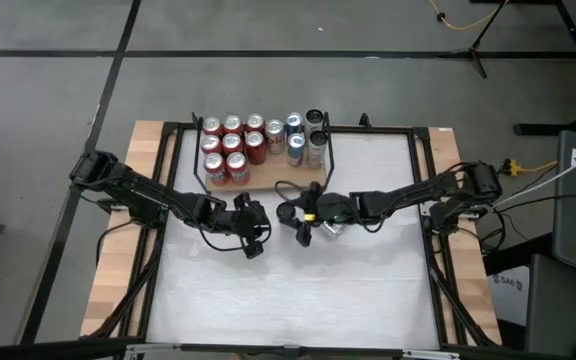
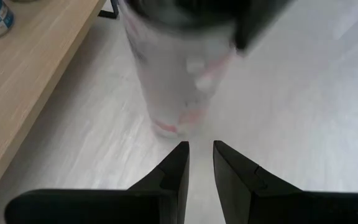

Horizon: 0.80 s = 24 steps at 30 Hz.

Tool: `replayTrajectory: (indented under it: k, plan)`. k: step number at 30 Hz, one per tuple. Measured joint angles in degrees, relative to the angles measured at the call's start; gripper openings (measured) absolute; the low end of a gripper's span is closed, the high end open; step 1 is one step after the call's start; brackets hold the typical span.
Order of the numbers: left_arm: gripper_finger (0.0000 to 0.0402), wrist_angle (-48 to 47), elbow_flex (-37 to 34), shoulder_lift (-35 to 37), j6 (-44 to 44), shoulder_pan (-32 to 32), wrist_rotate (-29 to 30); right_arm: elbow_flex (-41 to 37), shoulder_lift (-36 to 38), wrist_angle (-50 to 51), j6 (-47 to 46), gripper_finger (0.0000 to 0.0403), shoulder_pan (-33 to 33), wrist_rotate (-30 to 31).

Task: Place canned beverage on shelf
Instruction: Put the white pink soda can on the shelf aligned with the other white pink soda cans

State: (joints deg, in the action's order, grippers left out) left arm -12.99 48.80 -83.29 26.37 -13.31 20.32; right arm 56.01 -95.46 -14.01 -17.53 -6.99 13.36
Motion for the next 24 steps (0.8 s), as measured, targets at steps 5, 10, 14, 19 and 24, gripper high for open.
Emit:
replayTrajectory:
  k: [5,10,14,19,24]
  plan:
    - [0.0064,0.1,0.0,0.0,0.0,0.0,0.2,0.0,5.4,3.9,2.1,0.0243,2.1,0.1]
    - [0.0064,0.3,0.0,0.0,0.0,0.0,2.5,0.0,10.5,6.4,5.4,0.0242,5.5,-3.4]
    - [0.0064,0.4,0.0,0.0,0.0,0.4,6.2,0.1,13.9,7.9,8.0,0.0243,9.8,-8.2]
    - [0.0064,1.7,0.0,0.0,0.0,1.9,9.6,0.1,15.6,8.0,11.0,0.0243,15.4,-17.1]
    - [0.0064,4.2,0.0,0.0,-0.1,4.0,13.4,0.1,15.5,8.6,13.9,0.0244,19.8,-24.2]
